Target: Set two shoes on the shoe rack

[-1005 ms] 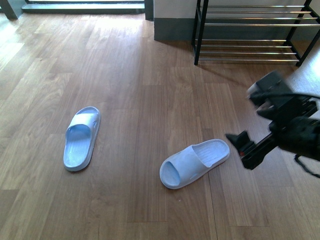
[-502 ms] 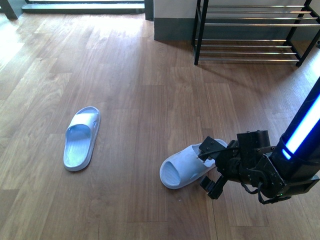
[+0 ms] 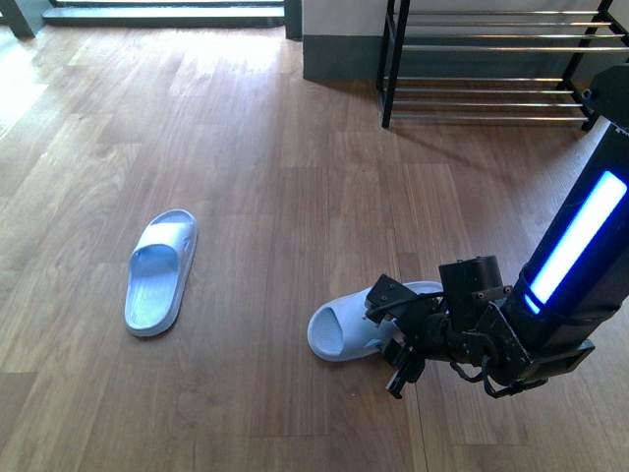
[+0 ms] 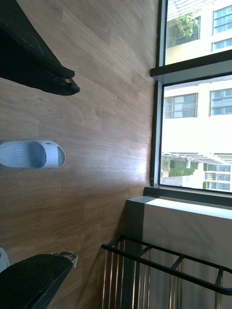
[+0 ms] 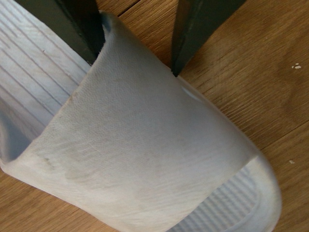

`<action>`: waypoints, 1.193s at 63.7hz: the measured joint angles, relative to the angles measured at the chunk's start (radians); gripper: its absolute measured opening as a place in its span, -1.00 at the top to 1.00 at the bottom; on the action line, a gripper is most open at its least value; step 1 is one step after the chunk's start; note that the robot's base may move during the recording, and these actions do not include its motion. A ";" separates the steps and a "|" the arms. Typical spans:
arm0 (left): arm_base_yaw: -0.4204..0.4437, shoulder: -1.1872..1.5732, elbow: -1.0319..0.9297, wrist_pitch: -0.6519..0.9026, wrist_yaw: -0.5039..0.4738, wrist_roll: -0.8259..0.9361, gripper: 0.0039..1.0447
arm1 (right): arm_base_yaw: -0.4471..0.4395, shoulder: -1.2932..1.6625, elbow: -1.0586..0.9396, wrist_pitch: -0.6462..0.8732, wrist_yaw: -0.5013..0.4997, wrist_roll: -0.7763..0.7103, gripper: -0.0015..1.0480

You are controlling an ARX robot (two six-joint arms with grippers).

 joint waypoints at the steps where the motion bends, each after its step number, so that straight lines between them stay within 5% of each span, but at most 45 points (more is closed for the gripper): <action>1: 0.000 0.000 0.000 0.000 0.000 0.000 -0.83 | 0.000 0.000 0.001 0.001 0.000 0.007 0.37; 14: 0.000 0.000 0.000 0.000 0.000 0.000 -0.83 | 0.002 -0.006 -0.020 0.053 0.026 0.071 0.97; 47: 0.000 0.000 0.000 0.000 0.000 0.000 -0.83 | -0.101 -0.529 -0.521 0.359 0.213 0.499 0.97; 76: 0.000 0.000 0.000 0.000 0.000 0.000 -0.83 | -0.151 -1.284 -0.950 0.183 0.170 0.600 0.97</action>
